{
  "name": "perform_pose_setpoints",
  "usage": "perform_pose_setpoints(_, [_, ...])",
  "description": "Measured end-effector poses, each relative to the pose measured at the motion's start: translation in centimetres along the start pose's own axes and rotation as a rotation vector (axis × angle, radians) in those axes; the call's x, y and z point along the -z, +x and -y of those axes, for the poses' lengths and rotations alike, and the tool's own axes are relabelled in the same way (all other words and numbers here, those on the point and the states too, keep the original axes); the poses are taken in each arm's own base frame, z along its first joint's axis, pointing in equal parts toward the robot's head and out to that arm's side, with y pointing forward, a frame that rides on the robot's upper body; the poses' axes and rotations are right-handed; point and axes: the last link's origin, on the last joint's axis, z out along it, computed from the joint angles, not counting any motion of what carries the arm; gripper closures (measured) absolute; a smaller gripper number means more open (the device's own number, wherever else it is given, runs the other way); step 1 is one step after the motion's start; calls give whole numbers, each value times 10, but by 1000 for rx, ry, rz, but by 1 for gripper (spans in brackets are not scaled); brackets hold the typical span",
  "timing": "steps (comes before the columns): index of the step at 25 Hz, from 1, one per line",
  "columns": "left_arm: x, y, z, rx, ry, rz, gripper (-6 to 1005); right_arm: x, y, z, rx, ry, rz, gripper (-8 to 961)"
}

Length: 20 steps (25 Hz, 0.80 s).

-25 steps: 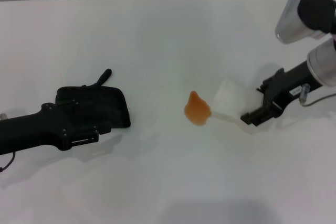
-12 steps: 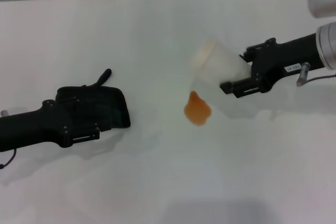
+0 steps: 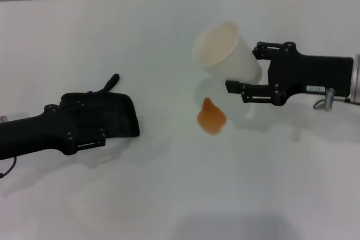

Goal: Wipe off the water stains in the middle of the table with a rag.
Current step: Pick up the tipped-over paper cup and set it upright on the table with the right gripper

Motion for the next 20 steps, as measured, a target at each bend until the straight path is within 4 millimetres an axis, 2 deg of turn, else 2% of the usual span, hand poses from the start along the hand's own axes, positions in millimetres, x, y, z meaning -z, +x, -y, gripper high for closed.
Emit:
perform_pose_setpoints(3, [0, 0, 1, 0, 4, 2, 244, 1, 16, 2, -1, 47, 26, 237])
perform_pose_setpoints(8, [-3, 4, 2, -9, 0, -1, 245, 2, 35, 10, 1, 128, -34, 236])
perform_pose_setpoints(20, [-4, 6, 2, -11, 3, -5, 244, 8, 67, 13, -16, 218, -118, 236])
